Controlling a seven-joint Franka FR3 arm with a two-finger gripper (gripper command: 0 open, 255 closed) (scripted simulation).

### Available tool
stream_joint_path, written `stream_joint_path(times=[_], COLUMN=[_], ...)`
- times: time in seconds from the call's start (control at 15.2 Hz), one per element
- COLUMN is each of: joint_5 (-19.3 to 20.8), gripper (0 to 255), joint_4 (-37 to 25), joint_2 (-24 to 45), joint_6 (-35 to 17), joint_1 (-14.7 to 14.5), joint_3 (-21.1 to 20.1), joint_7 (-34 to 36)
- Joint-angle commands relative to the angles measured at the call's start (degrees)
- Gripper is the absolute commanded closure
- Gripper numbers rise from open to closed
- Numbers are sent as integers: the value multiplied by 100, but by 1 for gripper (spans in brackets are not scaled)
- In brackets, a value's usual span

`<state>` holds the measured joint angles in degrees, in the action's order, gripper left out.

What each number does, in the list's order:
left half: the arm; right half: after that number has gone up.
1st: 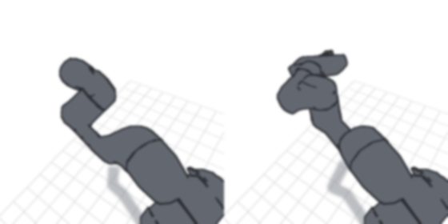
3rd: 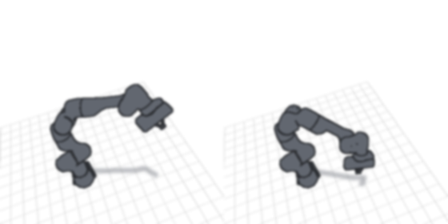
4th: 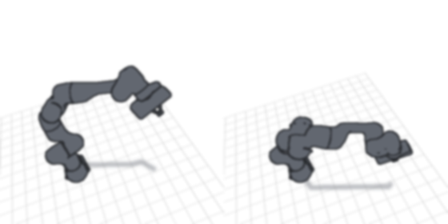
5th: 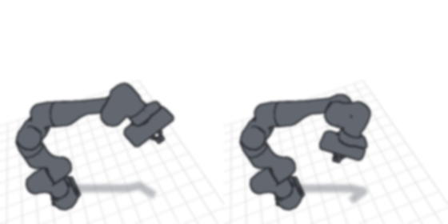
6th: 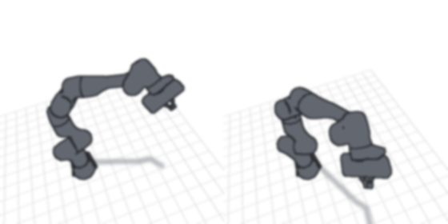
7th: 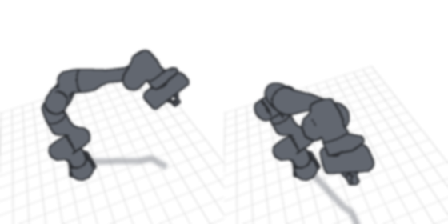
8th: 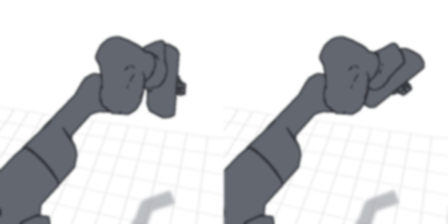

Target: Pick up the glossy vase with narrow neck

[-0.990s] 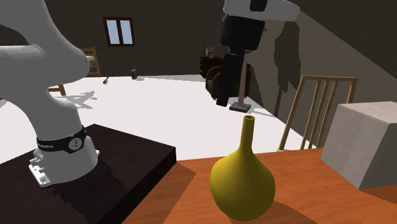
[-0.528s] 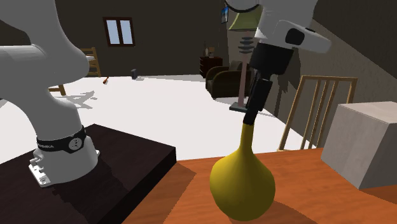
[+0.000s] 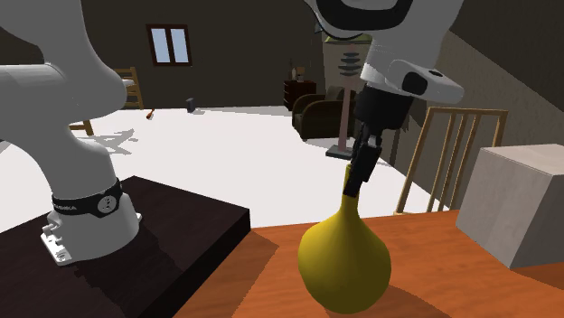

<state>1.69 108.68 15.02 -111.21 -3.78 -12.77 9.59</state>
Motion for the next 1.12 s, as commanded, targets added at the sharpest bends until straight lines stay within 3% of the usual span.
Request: stream_joint_path(times=[0.0,0.53,1.06], joint_5=[2,3,-56], gripper=[255,255,255], joint_4=[6,2,-309], joint_2=[8,13,-232], joint_6=[-16,-16,533], joint_1=[-2,-4,10], joint_3=[0,-1,-17], joint_7=[3,6,-22])
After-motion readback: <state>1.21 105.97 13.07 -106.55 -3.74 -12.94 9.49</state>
